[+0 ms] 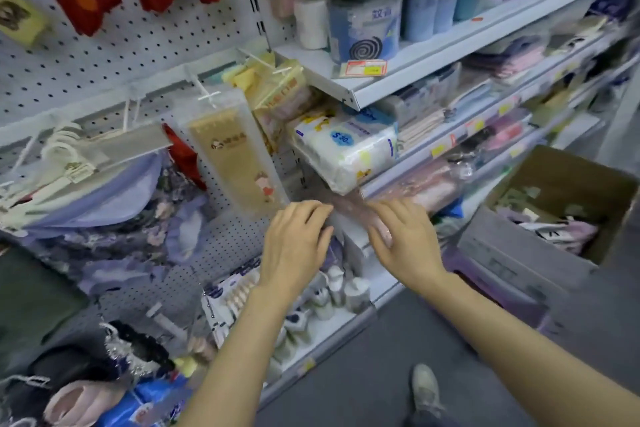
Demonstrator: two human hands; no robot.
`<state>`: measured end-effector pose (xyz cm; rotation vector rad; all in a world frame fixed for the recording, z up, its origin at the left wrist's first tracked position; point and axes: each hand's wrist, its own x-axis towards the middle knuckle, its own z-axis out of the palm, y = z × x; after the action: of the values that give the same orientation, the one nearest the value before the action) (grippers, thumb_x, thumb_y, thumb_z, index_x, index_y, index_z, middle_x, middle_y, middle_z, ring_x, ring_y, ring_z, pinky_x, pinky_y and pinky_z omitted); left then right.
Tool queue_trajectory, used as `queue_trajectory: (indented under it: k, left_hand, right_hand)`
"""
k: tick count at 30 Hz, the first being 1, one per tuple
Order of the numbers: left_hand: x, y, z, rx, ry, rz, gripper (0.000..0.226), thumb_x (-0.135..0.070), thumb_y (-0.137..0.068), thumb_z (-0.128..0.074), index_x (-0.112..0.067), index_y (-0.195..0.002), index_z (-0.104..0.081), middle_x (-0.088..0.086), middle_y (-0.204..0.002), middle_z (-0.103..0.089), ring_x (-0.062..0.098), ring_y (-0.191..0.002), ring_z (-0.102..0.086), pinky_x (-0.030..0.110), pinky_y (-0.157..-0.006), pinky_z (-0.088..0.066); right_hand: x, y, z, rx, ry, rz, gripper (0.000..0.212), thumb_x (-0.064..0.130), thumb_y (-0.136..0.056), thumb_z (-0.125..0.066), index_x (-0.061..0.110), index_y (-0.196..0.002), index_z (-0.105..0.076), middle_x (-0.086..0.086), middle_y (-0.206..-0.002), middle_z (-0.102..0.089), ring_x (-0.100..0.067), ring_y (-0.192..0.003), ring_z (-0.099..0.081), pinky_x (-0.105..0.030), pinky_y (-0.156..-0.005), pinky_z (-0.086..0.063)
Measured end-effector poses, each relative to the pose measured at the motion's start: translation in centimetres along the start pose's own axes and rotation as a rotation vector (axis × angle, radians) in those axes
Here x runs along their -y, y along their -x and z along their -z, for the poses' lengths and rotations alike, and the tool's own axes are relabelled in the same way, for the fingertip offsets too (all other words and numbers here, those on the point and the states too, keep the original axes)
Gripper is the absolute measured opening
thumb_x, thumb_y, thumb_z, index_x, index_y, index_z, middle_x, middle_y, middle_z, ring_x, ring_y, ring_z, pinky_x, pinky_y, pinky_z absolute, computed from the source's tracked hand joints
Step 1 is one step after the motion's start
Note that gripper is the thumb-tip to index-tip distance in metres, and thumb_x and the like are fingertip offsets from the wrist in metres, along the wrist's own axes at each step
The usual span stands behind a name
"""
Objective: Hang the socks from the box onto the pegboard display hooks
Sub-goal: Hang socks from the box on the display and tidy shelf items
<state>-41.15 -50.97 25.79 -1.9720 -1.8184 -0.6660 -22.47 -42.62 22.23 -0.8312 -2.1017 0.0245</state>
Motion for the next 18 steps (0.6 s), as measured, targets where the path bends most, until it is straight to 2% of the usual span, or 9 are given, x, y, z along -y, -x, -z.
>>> queue_trajectory:
  k: [4,7,9,12,14,18]
  left_hand:
    - [-3.2,2.9,-3.9,0.11,0.108,-0.007,0.027,-0.018,-0.082,-0.074,-0.015,-0.108,-0.069,-0.001,-0.109,-0.066,0.023,-0.096,-0.061,0.037,-0.079,-0.053]
    - [-5.8,4.5,-6.9,0.212,0.172,-0.01,0.027,-0.024,-0.084,-0.061,-0.018,-0.109,-0.068,-0.003,-0.108,-0.066,0.023,-0.096,-0.061,0.036,-0.081,-0.051]
    - [-7.7,5.2,-8.8,0.302,0.198,-0.004,0.032,-0.031,-0.083,-0.05,-0.021,-0.109,-0.066,-0.005,-0.107,-0.066,0.022,-0.094,-0.061,0.035,-0.08,-0.05]
    - [-10.7,5.7,-11.9,0.417,0.264,-0.014,0.034,-0.032,-0.08,-0.046,-0.024,-0.107,-0.066,-0.007,-0.102,-0.065,0.021,-0.092,-0.061,0.036,-0.079,-0.051]
    - [-12.7,5.8,-14.2,0.479,0.287,-0.02,0.031,-0.031,-0.078,-0.051,-0.025,-0.105,-0.066,-0.008,-0.099,-0.063,0.019,-0.091,-0.061,0.034,-0.078,-0.052]
    - [-17.1,4.7,-18.2,0.605,0.324,-0.059,0.034,-0.024,-0.07,-0.074,-0.025,-0.104,-0.068,-0.008,-0.097,-0.064,0.019,-0.089,-0.064,0.031,-0.076,-0.056]
  right_hand:
    - [-1.4,5.9,1.3,0.076,0.075,-0.121,0.027,0.018,-0.084,-0.065,0.008,-0.11,-0.069,-0.004,-0.101,-0.067,-0.027,-0.091,-0.059,-0.034,-0.078,-0.044]
    - [-3.1,9.8,2.2,0.157,0.118,-0.194,0.026,0.02,-0.084,-0.065,0.011,-0.108,-0.069,-0.002,-0.099,-0.067,-0.025,-0.088,-0.057,-0.031,-0.076,-0.039]
    - [-4.4,12.1,2.8,0.218,0.131,-0.242,0.024,0.021,-0.085,-0.064,0.012,-0.107,-0.068,-0.001,-0.098,-0.066,-0.025,-0.087,-0.057,-0.034,-0.072,-0.043]
    - [-6.7,15.1,3.9,0.305,0.157,-0.335,0.019,0.022,-0.082,-0.064,0.013,-0.098,-0.068,-0.001,-0.093,-0.066,-0.027,-0.083,-0.059,-0.038,-0.067,-0.049]
    - [-8.5,16.7,4.7,0.364,0.172,-0.404,0.017,0.023,-0.079,-0.061,0.014,-0.092,-0.067,-0.001,-0.088,-0.065,-0.028,-0.08,-0.06,-0.038,-0.064,-0.05]
    - [-12.7,19.3,7.1,0.431,0.201,-0.514,0.026,0.026,-0.079,-0.047,0.014,-0.087,-0.068,-0.002,-0.084,-0.065,-0.029,-0.077,-0.061,-0.04,-0.06,-0.051]
